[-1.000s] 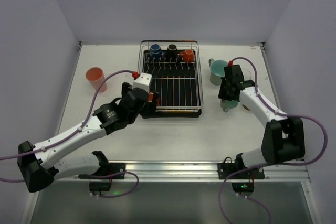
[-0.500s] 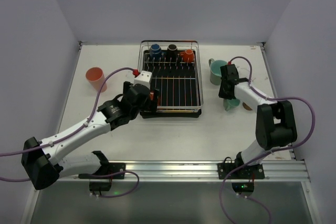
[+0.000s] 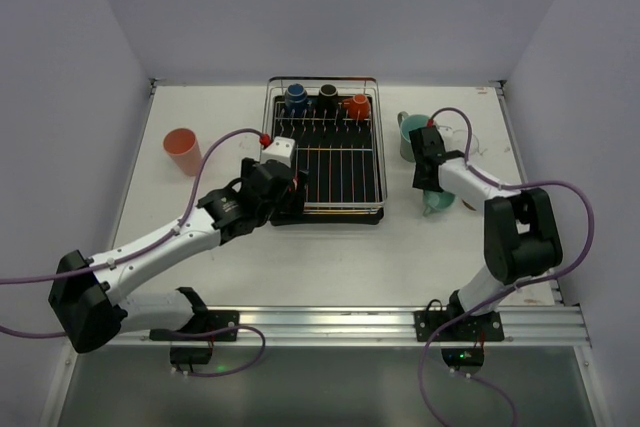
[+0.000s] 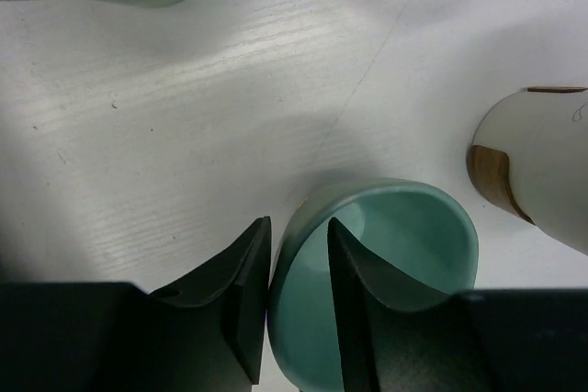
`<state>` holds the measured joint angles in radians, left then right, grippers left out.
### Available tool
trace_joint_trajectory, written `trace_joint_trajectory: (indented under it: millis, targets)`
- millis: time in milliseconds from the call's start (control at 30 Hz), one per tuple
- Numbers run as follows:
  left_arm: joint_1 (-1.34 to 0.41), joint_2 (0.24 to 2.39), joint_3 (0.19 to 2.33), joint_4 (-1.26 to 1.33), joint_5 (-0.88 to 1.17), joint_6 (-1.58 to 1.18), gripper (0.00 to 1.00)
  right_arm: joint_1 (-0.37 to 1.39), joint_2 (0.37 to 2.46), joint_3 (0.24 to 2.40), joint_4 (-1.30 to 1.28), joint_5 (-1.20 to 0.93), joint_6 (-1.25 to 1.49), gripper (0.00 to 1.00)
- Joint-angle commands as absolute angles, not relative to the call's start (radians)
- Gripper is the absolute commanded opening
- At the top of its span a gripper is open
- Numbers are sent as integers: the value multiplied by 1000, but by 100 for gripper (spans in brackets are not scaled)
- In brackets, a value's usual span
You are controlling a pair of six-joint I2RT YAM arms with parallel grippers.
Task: Unload the cups from the dish rack
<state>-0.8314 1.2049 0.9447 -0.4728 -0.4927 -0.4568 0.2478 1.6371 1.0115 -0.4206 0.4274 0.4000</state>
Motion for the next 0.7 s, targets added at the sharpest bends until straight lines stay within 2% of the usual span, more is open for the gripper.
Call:
trace_joint_trajectory:
  millis: [0, 100, 167, 233, 300, 367, 667]
  targets:
    - [-825, 1203, 979, -448, -489, -480, 100, 247, 1620, 1002, -400, 437, 411, 34]
    - [-825, 1207, 992, -454, -492, -477, 100, 247, 1588, 988, -393, 408, 416, 37]
    - [-825, 1210, 1017, -460, -483, -474, 100, 247, 1543, 986, -391, 387, 414, 50]
    - [-825, 1216, 1035, -466, -474, -469, 100, 247, 1510, 991, -402, 356, 413, 51]
    - [-825, 1226, 1060, -475, -465, -469, 100, 247, 1462, 1003, -411, 342, 411, 60]
    - [-825, 1233, 1072, -485, -465, -471, 100, 247, 1416, 1009, -425, 319, 411, 62]
    - [-789, 1370, 1129, -511, -489, -526, 100, 247, 1212, 983, -433, 197, 426, 88]
